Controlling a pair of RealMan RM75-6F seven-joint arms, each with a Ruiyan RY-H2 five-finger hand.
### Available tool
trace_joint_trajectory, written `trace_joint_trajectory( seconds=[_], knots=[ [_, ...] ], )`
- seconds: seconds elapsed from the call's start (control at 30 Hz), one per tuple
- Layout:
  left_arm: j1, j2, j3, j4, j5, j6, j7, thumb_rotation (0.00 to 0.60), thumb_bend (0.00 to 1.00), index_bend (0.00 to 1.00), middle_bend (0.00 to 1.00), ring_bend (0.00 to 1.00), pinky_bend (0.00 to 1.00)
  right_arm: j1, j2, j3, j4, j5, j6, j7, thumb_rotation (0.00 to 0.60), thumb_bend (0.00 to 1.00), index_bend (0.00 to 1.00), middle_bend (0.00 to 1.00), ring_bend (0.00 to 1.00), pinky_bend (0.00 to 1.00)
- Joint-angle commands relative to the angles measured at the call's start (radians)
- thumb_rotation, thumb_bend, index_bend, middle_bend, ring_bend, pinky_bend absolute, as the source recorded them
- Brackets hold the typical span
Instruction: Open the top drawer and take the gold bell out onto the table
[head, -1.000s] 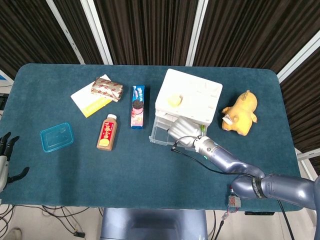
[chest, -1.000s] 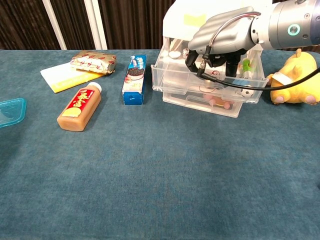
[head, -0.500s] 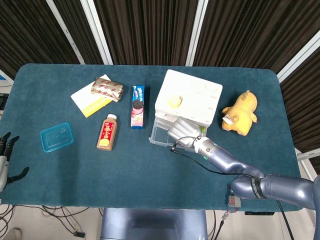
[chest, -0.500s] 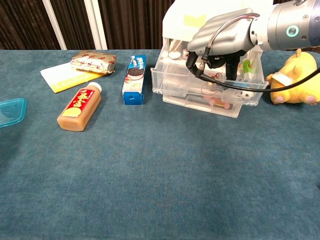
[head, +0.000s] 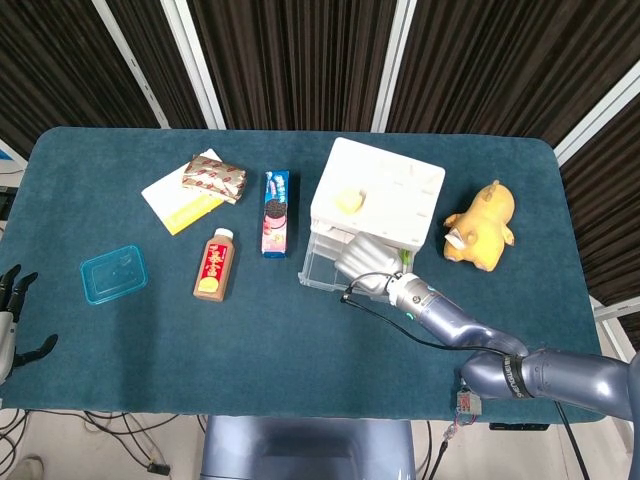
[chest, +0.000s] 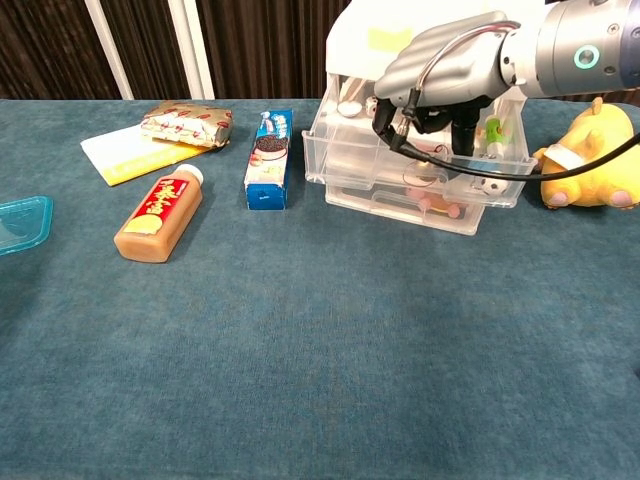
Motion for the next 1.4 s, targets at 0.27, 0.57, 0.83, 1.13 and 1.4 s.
trace_joint_trajectory(
  seconds=[0.27, 0.57, 0.83, 1.13, 1.4],
  knots=[
    [0.000, 0.001, 0.000, -0.001, 0.000, 0.001, -0.002, 0.600, 0.19, 0.10, 0.00, 0.00, 0.00, 0.000, 0.006, 0.005, -0.014, 0.005, 0.005, 0.001, 0.600, 0.23, 0.62, 1.00, 1.00, 1.00],
    [0.000, 0.001, 0.000, -0.001, 0.001, 0.001, -0.003, 0.600, 0.19, 0.10, 0.00, 0.00, 0.00, -0.006, 0.034, 0.026, -0.041, 0.010, 0.020, 0.030, 0.600, 0.23, 0.62, 1.00, 1.00, 1.00],
    [0.001, 0.000, 0.000, -0.001, 0.003, 0.003, -0.003, 0.600, 0.19, 0.10, 0.00, 0.00, 0.00, -0.016, 0.082, 0.045, -0.084, 0.014, 0.039, 0.053, 0.600, 0.23, 0.63, 1.00, 1.00, 1.00],
    [0.001, -0.002, -0.001, 0.003, 0.009, 0.010, 0.001, 0.600, 0.19, 0.10, 0.00, 0.00, 0.00, -0.047, 0.216, 0.082, -0.172, 0.026, 0.075, 0.100, 0.600, 0.23, 0.63, 1.00, 1.00, 1.00],
    [0.000, -0.002, 0.002, 0.005, 0.021, 0.014, 0.001, 0.600, 0.19, 0.10, 0.00, 0.00, 0.00, -0.122, 0.410, 0.088, -0.260, 0.023, 0.082, 0.188, 0.600, 0.23, 0.63, 1.00, 1.00, 1.00]
  ],
)
